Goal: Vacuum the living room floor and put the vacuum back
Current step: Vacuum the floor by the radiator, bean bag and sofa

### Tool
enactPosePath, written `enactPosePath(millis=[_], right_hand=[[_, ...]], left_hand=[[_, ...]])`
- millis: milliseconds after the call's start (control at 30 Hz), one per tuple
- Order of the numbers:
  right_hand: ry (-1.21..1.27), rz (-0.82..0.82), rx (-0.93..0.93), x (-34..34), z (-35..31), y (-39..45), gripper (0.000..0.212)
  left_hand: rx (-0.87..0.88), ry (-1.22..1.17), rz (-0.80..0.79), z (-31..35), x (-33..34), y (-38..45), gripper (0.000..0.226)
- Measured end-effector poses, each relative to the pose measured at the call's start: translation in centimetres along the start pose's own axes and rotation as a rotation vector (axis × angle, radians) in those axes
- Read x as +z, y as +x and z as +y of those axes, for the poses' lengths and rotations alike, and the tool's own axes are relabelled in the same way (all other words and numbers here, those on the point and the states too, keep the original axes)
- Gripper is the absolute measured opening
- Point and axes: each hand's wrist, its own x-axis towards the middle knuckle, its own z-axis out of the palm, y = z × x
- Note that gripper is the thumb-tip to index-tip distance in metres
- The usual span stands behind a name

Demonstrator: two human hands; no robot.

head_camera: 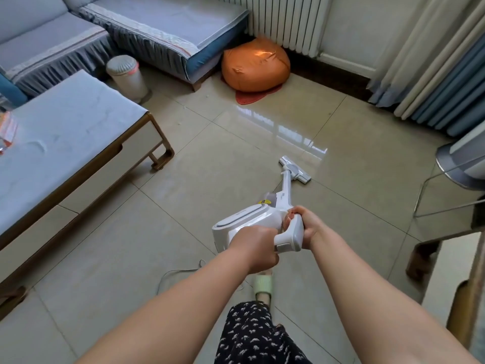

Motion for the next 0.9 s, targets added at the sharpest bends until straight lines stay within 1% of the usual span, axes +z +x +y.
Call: enactPosePath(millis=[67,200,367,500,567,667,900], right_hand=[[-0.009,0.004,-0.003,0.4,-1.9,0.7,0.017],[-0.013,0.028,-0.028,2.2,-6.5,2.3,0.016],[0.059,0.065,-0.056,4.1,-12.3,4.3,0.016],[0.116,0.086,-0.083,5.3,-15.6,5.9,0.018],[0.114,0.097,-0.080,5.8,-16.9,6.4,0.018],[0.122,0.106,-0.087,5.9,-18.9,6.8,0.017],[0.101,0.123,-0.111,6.2,-24.2,6.5,0.015]], left_hand=[[0.013,0.007,-0.005,-0.2,-0.7,2.1,0.029],[0.037,0.020,-0.017,-0.8,-2.8,7.1,0.024],[0.093,0.041,-0.053,-1.3,-5.7,13.8,0.024],[0.148,0.079,-0.076,-2.1,-7.3,18.3,0.034],[0.151,0.074,-0.088,-2.4,-7.8,19.9,0.032],[0.168,0.063,-0.102,-1.9,-8.5,21.8,0.020],[0.168,0.027,-0.102,0.3,-9.7,26.3,0.022]])
